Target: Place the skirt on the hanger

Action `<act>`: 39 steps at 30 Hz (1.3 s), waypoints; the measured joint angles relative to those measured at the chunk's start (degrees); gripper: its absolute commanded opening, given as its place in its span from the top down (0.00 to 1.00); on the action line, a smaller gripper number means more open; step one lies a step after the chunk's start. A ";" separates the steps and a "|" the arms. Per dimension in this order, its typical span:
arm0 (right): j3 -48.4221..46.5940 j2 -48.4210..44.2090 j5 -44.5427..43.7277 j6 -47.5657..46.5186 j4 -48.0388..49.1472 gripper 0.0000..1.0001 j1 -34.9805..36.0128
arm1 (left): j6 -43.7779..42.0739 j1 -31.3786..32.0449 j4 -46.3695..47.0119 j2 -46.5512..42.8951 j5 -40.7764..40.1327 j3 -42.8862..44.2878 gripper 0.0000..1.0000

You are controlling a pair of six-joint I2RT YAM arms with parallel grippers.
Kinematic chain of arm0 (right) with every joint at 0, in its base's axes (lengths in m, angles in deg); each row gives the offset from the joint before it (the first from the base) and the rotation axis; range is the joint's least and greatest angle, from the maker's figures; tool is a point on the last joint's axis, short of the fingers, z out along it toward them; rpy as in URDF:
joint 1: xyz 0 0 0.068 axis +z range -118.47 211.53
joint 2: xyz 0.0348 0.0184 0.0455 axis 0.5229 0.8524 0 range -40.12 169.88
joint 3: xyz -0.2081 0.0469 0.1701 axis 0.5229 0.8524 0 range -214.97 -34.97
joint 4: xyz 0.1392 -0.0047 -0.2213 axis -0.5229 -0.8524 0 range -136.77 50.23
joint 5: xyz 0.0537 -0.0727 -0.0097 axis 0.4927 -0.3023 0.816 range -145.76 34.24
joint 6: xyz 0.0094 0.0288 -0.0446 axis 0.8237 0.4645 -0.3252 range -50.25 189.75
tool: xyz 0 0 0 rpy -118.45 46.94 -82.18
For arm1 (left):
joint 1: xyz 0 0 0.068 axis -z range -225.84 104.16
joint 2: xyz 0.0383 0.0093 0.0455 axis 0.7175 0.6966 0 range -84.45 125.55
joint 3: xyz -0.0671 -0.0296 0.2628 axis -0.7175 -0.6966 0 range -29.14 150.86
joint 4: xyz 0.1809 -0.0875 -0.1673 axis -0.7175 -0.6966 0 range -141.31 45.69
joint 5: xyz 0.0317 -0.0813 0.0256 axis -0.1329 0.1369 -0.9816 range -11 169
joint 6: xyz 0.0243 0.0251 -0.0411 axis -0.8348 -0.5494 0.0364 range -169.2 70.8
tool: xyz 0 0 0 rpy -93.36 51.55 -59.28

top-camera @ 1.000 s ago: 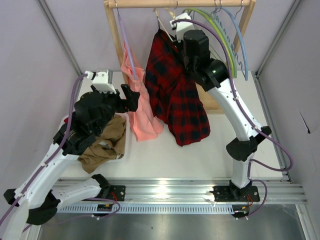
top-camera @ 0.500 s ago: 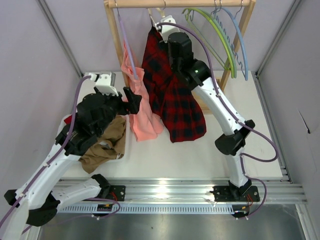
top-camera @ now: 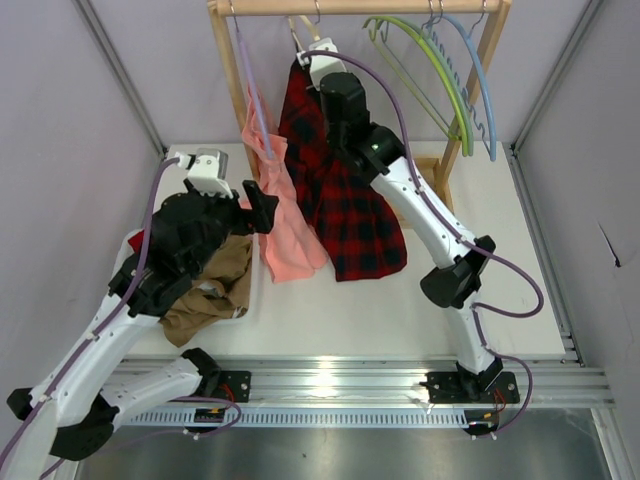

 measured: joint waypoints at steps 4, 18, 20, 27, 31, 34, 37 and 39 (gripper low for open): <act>-0.46 1.05 -0.46 0.44 1.27 1.00 1.38 | -0.66 -0.04 -0.11 -1.09 0.09 0.00 0.10; -2.27 4.59 -1.97 2.84 6.21 0.95 3.98 | -0.87 -0.28 -1.31 -4.83 -0.20 -0.24 0.10; -2.34 4.63 -2.29 2.82 6.16 0.78 4.00 | -0.90 -0.31 -1.57 -5.33 -0.33 -0.44 0.10; -2.32 2.73 0.61 4.96 3.10 0.01 5.11 | -1.20 -0.39 -2.82 -6.12 -0.72 -0.44 0.09; 1.14 -2.71 2.75 5.75 -0.07 0.01 6.91 | -1.27 -0.50 -3.85 -5.99 -1.07 -0.15 0.08; 2.86 -7.65 3.72 6.10 -2.03 0.01 8.74 | -1.25 -0.72 -4.52 -5.18 -1.70 0.85 0.07; 4.24 -13.66 3.93 6.51 -2.93 0.01 10.71 | -1.20 -1.20 -5.09 -3.93 -1.84 2.49 0.06; 6.93 -18.82 3.96 7.48 -3.69 0.00 12.00 | -1.18 -1.86 -5.20 -3.04 -1.27 3.30 0.06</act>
